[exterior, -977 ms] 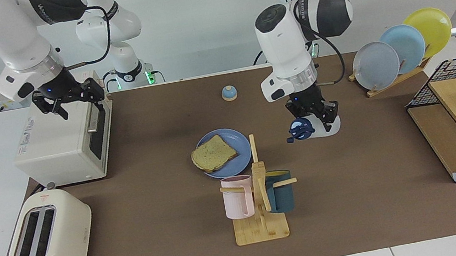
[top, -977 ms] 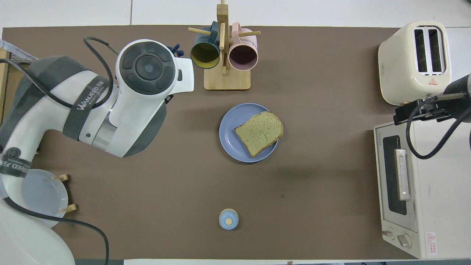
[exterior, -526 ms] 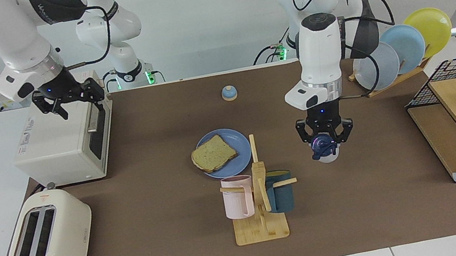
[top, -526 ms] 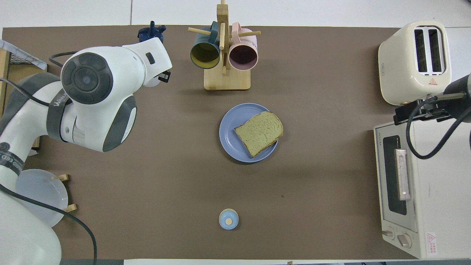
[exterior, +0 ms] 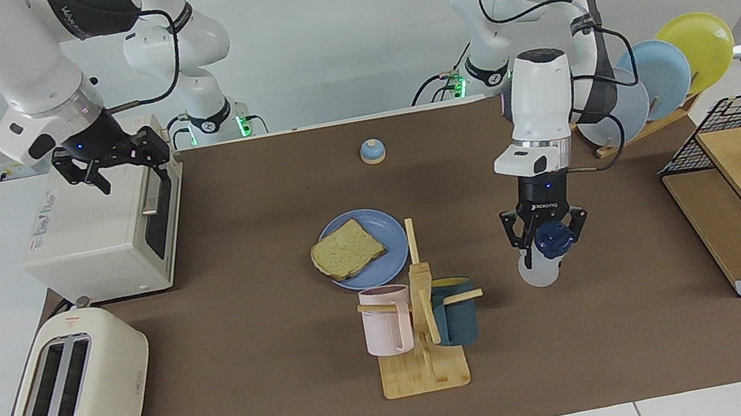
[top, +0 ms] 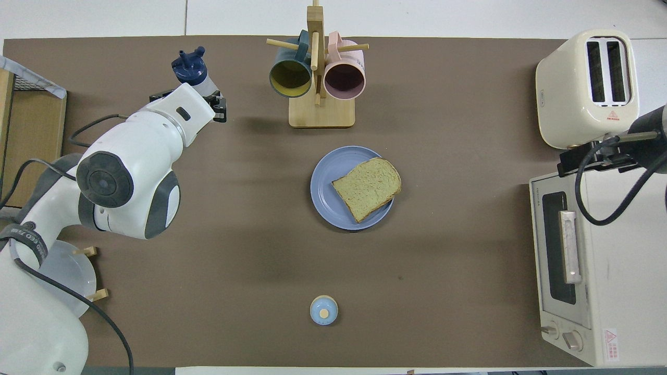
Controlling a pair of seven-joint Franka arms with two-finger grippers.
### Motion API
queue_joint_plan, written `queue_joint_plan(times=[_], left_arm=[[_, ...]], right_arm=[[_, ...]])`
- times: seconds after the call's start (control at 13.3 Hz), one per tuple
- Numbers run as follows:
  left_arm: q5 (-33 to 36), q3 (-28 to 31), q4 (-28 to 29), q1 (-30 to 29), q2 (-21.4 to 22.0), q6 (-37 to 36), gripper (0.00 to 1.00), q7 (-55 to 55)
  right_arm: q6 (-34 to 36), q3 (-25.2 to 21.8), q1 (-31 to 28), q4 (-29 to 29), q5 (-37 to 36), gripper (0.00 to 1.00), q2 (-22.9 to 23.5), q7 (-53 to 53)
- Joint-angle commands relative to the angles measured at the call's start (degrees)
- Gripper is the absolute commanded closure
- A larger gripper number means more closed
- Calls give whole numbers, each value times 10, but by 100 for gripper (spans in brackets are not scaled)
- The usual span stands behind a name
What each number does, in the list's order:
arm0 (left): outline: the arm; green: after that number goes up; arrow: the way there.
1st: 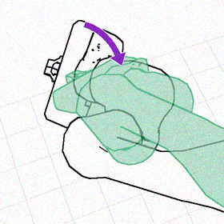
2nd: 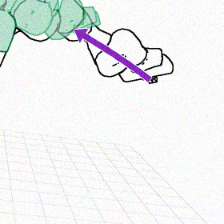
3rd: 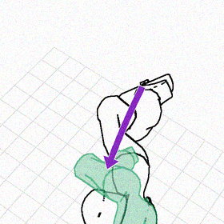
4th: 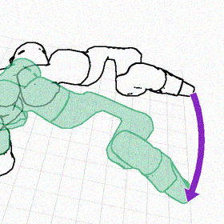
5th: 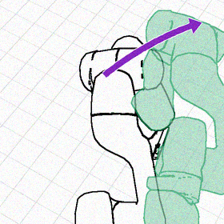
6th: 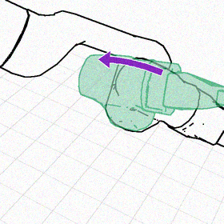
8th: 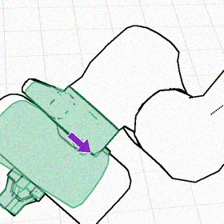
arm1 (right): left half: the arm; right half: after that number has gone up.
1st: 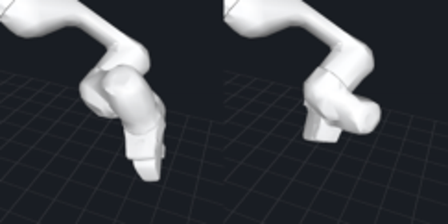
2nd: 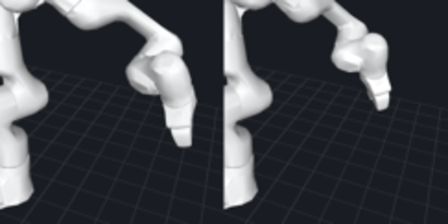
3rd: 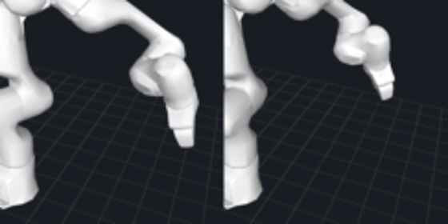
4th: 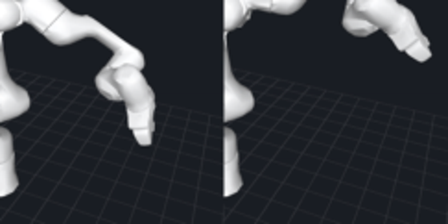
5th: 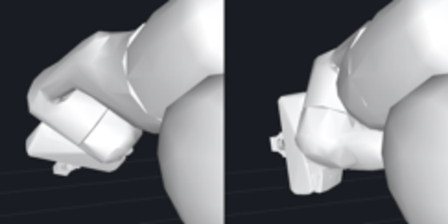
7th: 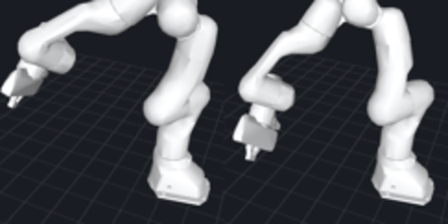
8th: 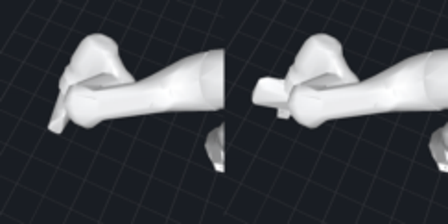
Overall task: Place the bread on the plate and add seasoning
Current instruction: 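Carry the bottle back toward the mug rack with the left gripper, then set the bottle upright on the table and open the left gripper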
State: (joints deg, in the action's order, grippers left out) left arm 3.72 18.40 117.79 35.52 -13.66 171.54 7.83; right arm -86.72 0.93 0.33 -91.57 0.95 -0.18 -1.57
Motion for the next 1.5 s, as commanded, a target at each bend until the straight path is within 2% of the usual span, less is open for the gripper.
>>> queue_joint_plan(times=[0.0,0.15,0.3,0.6,0.98,1.28,1.43], left_arm=[[-18,-8,24,1,-54,135,100,7],[-17,-12,26,-5,-84,192,100,7],[-15,-11,30,-6,-88,196,100,6],[-13,-34,26,-35,-131,236,100,7],[-13,-78,29,-77,-135,240,100,7],[-13,-79,28,-77,-146,245,85,7],[-13,-79,28,-76,-146,245,69,7]], right_arm=[[-5,0,-5,-17,-1,0,-14,-16],[-5,0,-5,-17,-1,0,-14,-16],[-5,0,-5,-17,-1,0,-14,-16],[-4,0,-5,-17,0,0,-14,-16],[-5,0,-5,-17,0,0,-14,-16],[-5,0,-5,-16,0,0,-14,-16],[-5,0,-5,-17,0,0,-14,-16]])
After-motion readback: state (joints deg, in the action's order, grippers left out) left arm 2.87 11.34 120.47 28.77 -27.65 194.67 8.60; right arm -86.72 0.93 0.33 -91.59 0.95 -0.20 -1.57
